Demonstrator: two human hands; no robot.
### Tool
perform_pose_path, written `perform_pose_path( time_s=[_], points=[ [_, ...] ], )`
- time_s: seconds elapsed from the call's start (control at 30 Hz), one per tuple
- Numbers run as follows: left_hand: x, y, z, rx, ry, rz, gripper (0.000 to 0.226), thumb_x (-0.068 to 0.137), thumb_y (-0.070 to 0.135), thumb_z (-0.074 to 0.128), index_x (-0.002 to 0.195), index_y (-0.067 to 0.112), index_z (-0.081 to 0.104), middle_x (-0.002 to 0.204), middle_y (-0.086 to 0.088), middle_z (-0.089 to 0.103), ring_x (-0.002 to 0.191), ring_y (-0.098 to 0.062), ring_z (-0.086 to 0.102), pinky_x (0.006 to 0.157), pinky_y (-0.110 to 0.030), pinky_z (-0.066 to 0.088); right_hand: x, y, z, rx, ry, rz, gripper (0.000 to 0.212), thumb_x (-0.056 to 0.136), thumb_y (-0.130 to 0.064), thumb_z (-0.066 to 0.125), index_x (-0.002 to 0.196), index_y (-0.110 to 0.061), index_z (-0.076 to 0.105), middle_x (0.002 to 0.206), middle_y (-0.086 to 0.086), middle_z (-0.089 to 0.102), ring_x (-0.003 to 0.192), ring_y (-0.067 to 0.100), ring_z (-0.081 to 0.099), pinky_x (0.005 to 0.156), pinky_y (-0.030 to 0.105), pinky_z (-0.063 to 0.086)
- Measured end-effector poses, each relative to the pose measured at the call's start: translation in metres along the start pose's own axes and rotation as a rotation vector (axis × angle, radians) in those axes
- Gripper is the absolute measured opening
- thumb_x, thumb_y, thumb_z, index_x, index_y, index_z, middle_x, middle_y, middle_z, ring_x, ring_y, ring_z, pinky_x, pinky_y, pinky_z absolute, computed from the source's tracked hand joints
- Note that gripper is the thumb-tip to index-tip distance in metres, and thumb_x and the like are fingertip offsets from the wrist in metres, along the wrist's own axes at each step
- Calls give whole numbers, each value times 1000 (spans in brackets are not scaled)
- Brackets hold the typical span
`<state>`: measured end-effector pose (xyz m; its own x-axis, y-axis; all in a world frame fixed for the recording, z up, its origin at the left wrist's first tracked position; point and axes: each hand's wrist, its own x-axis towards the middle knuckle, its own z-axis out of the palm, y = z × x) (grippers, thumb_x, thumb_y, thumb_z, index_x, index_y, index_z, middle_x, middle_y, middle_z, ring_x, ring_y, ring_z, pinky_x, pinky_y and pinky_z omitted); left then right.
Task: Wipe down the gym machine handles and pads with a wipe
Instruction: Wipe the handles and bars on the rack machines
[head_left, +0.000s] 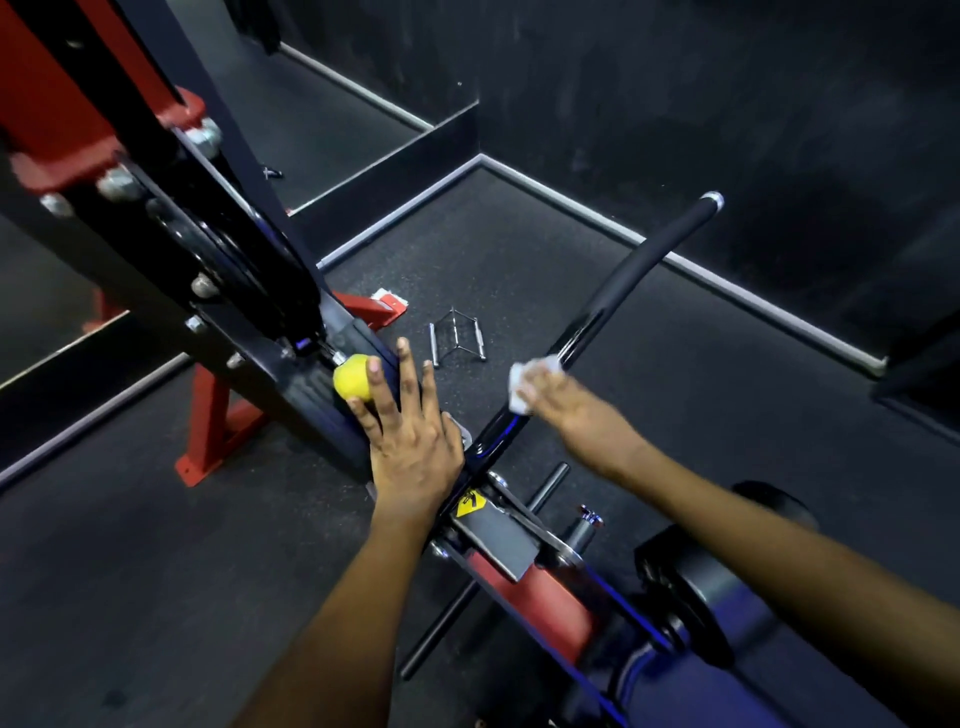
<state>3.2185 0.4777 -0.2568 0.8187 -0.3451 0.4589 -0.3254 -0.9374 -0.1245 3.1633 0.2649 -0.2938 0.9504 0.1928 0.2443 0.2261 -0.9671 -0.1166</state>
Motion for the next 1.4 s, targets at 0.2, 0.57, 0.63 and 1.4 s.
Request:
perform_pose_path(
  time_s=[0.2,0.57,0.63,1.4],
  points=[
    [1,-1,-3,63,-27,7,62,81,33,43,139,14,50,156,-11,29,142,-37,-27,112,-54,-22,6,27,-25,-30,-71,-7,50,85,-1,38,133,-4,50,135,22,50,122,38,52,106,35,36],
    [-1,-1,-3,100,-32,4,62,84,34,39,143,15,46,157,-11,27,140,-38,-30,111,-55,-23,2,-2,-25,36,-233,-127,56,89,2,23,143,-4,35,150,16,30,139,30,29,113,32,14],
    [-1,-1,-2,77,-12,5,62,84,33,40,142,13,47,156,-12,29,141,-38,-29,111,-55,-20,8,22,-26,23,-178,-151,50,89,-2,35,138,-4,45,143,17,43,131,31,43,109,37,26],
    [32,97,-13,-239,-194,75,60,90,42,41,147,24,34,160,-8,16,145,-42,9,115,-55,-1,31,115,-38,61,-25,98,45,99,-7,34,144,-7,36,153,10,29,143,22,24,113,20,7]
  ],
)
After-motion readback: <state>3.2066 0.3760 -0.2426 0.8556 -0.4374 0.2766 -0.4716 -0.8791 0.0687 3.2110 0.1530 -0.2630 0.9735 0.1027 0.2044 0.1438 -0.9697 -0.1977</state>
